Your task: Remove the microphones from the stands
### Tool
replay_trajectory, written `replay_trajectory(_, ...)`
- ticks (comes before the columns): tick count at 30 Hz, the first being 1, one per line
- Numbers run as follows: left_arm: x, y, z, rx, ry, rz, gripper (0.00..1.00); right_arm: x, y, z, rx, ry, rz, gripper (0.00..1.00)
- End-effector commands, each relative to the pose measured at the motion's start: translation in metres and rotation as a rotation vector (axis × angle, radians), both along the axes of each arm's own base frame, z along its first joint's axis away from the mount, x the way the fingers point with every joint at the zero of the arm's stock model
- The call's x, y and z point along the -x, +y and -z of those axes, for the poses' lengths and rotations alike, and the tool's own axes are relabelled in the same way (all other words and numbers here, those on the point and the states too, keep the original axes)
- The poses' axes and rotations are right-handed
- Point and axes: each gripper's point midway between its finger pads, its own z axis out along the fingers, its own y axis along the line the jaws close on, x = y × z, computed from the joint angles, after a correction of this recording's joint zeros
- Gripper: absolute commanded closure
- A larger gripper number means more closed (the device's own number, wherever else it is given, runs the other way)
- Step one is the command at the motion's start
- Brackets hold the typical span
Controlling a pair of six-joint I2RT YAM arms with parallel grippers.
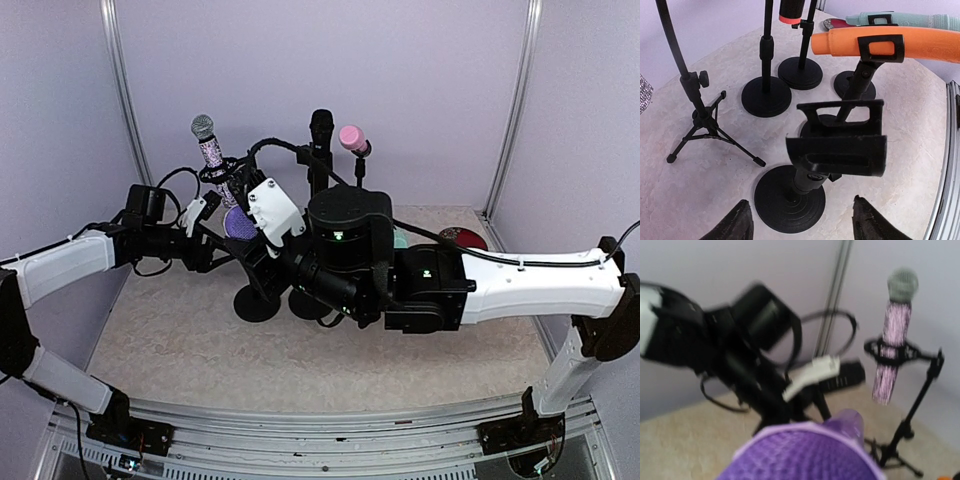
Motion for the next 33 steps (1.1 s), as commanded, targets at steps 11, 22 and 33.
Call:
replay_trajectory(11, 0.066, 0.038, -0.035, -0.161, -0.086, 0.184, 0.16, -0.028, 0.017, 0.035, -0.02, 0.335, -0.174, 1.0)
replay_trajectory(22, 0.118, 0.044, -0.05, -0.188, -0.17, 0.366, 0.26, -0.024, 0.088, 0.06, -0.056, 0.468, -0.409, 1.0)
replay_trajectory(33, 0.132, 0.047, -0.043, -0.241, -0.192, 0.444, 0.75, -0.034, 0.113, 0.075, -0.076, 0.52, -0.454, 0.98)
